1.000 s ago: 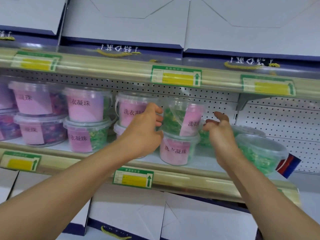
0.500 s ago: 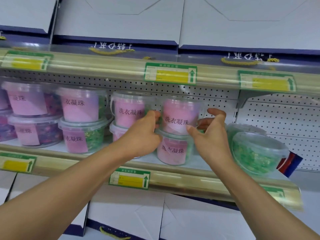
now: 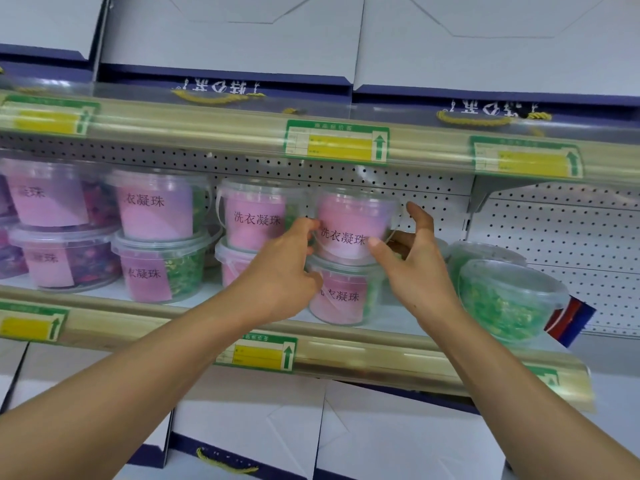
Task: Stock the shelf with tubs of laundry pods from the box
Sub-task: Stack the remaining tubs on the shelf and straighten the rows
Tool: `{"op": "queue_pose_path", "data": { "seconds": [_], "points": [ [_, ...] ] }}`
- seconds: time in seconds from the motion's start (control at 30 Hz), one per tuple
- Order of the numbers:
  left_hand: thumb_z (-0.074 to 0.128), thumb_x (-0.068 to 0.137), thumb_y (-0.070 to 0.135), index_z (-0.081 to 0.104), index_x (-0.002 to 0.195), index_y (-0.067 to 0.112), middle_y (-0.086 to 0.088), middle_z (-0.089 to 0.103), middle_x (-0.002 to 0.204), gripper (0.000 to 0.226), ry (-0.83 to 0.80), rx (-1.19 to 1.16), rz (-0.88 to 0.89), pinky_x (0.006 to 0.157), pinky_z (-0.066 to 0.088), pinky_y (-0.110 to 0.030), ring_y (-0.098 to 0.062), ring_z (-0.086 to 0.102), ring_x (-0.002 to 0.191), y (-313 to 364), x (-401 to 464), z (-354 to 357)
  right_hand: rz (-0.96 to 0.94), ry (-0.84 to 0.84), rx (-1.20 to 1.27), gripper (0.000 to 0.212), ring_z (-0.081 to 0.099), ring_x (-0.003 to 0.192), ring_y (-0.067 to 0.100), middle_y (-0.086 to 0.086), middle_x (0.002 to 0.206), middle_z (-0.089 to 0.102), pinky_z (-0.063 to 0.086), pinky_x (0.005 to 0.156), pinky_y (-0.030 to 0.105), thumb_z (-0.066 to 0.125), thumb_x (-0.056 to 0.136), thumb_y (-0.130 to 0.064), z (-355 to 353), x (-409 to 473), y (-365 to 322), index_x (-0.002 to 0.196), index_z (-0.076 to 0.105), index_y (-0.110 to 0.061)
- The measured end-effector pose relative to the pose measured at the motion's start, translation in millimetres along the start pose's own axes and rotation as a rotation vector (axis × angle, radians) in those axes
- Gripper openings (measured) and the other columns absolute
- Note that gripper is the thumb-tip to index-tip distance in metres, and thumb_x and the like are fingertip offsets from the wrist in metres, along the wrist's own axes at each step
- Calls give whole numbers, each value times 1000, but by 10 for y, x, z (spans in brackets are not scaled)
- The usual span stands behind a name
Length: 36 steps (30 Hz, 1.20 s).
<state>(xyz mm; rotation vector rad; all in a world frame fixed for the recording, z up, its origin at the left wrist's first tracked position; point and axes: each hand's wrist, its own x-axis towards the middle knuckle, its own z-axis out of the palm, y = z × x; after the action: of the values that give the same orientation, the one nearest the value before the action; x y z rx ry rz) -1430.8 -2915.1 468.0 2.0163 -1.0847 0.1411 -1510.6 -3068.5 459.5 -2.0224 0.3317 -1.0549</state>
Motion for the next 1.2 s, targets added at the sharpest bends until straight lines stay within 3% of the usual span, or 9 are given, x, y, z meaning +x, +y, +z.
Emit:
{"op": "queue_pose_path", "data": {
  "seconds": [0.1,0.2,0.33,0.53,0.67,0.87,0.97,1.1,1.2],
  "points": [
    [62,84,10,32,137,22,2,43,138,63,82,102,36,98,41,-29,-14,49,118,15,-111,26,-65,65,-120,60,50,106,9,-6,115,51,39,90,27,61,87,-31,-238,-226,23,139,30,-24],
    [64,82,14,35,133,26,3,41,132,60,78,166,146,96,39,-27,-13,46,118,96,-269,59,-121,241,-341,39,47,111,11,-1,121,48,31,89,20,61,87,-17,-639,-498,150,124,49,-17],
    [63,82,17,37,129,31,9,37,130,55,31,182,190,92,43,-31,-9,47,112,156,-366,132,90,266,-552,45,44,119,30,14,127,44,33,93,28,61,86,-8,-1098,-495,351,128,50,-16],
    [62,83,20,46,121,31,13,36,125,43,-120,220,280,90,36,-23,-7,45,106,353,-429,398,336,63,-629,46,50,84,26,14,92,58,35,70,28,60,87,-14,-1440,-417,581,131,46,-22],
    [62,85,24,45,122,32,13,34,132,41,-140,239,276,95,33,-21,-5,40,120,454,-346,573,220,163,-582,31,51,75,23,8,77,55,33,64,26,66,85,-18,-1459,-327,691,114,56,-17],
    [66,82,18,47,124,30,18,38,114,47,-39,237,256,89,33,-18,-4,42,113,734,-111,876,-71,226,-674,39,54,77,25,1,99,37,43,64,29,73,76,-35,-1232,-286,644,110,56,-26],
    [68,80,18,49,122,30,16,43,118,47,8,271,243,88,36,-21,-6,44,109,848,0,1042,-155,177,-664,41,56,78,23,1,102,45,45,64,32,71,78,-37,-1141,-295,603,112,54,-23],
    [70,80,20,48,124,28,15,48,118,50,68,283,205,91,33,-18,-5,44,115,926,86,1210,-237,-8,-408,33,52,70,8,-7,75,55,41,64,22,61,84,-12,-1282,-317,663,116,57,-20],
    [74,76,21,50,124,29,13,54,123,54,134,291,195,100,37,-27,-8,45,119,975,134,1289,-193,54,-211,39,52,67,5,-9,68,56,40,61,19,50,82,4,-1517,-189,775,108,61,-23]
  ]
}}
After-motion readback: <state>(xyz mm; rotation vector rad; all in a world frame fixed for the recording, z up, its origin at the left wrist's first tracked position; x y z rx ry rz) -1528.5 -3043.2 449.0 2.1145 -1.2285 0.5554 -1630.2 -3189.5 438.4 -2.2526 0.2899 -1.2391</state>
